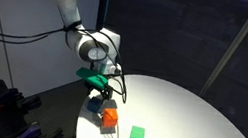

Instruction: Put the blue block on the orange block

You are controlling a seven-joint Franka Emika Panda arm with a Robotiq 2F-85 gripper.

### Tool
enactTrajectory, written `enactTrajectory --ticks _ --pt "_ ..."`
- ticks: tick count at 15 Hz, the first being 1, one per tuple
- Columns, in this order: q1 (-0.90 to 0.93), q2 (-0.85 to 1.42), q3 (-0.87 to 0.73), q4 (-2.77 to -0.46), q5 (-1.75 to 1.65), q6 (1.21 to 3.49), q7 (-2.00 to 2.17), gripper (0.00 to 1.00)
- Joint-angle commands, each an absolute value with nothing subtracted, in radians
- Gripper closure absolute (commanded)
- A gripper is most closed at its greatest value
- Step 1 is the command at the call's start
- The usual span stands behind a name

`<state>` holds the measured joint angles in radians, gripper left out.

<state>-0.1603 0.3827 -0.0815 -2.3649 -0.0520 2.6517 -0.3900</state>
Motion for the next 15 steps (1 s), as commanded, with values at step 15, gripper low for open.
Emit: enactTrajectory --ticks 15 --pt "-0.171 0.403 -0.053 -2.367 -0.082 2.687 -0.388 0.0"
